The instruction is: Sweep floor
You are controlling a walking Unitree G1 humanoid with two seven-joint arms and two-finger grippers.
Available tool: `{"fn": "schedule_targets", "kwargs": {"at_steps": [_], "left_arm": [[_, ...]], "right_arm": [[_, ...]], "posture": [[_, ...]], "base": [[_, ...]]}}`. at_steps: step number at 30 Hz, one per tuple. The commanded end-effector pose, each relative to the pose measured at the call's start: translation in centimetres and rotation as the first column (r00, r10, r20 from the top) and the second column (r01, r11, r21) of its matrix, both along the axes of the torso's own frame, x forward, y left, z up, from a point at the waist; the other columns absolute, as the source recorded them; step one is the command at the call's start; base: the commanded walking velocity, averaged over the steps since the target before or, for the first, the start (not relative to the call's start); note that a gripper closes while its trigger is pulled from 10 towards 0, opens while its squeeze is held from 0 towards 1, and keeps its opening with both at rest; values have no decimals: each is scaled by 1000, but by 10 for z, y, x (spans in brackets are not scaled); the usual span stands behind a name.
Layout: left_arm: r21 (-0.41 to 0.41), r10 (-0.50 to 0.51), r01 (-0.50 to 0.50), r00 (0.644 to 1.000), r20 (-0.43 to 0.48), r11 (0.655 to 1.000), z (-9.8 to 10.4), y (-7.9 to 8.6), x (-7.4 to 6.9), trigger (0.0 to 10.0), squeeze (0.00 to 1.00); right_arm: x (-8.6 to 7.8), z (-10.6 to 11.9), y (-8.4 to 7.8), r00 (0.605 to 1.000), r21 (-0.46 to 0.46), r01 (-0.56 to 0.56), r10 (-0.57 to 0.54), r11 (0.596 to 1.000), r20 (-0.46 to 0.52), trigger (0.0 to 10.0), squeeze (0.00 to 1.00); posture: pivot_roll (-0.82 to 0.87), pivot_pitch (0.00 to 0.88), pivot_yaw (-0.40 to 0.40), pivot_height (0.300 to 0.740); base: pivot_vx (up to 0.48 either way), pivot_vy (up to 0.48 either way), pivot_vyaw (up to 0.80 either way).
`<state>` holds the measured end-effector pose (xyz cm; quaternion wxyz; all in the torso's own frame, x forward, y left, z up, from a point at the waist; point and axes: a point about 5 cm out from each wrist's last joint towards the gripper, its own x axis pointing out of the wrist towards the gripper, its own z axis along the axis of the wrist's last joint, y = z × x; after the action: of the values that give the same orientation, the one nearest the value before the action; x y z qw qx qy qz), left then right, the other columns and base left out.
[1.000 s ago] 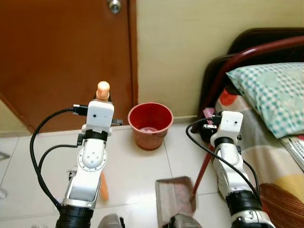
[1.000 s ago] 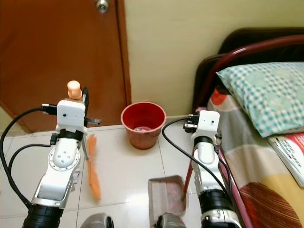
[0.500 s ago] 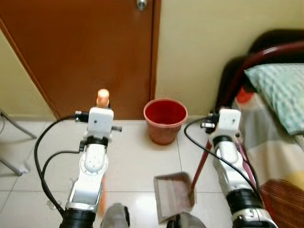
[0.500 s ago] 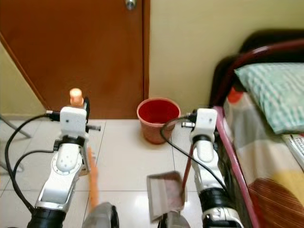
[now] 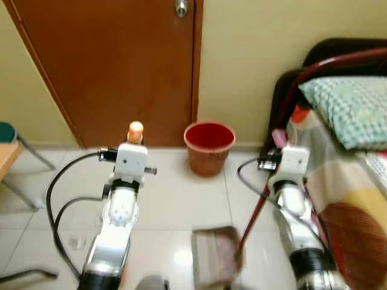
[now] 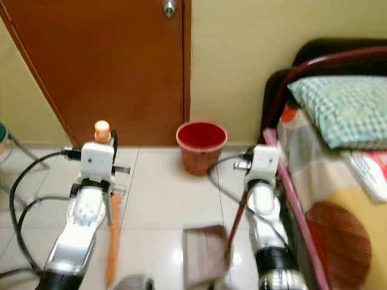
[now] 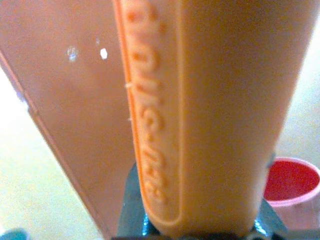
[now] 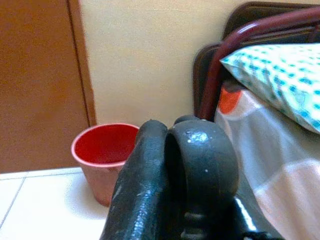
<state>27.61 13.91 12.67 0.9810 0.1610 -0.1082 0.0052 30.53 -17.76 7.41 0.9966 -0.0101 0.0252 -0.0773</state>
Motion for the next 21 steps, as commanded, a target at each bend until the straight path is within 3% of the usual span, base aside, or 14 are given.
{"fn": "schedule_targets", "kwargs": {"at_steps": [1,5,21], "left_arm": [[-2,1,0,998,64,1000,13,2,1,10000,0],[-2,0,0,998,70,1000,14,3,1,10000,0],[0,-3,3,995,100,1000,23,2,5,10000,0]], "right_arm": [[3,14,2,998,-9,-18,19,1000,62,10000,0],[-1,11,1,998,-11,-16,17,1000,57,10000,0],[3,19,3,996,-19,-30,31,999,82,10000,0]], "posture": [[32,0,-20,740],[27,0,-21,740],[23,0,-22,740]], "base": [[0,0,0],[0,0,0],[0,335,0]]}}
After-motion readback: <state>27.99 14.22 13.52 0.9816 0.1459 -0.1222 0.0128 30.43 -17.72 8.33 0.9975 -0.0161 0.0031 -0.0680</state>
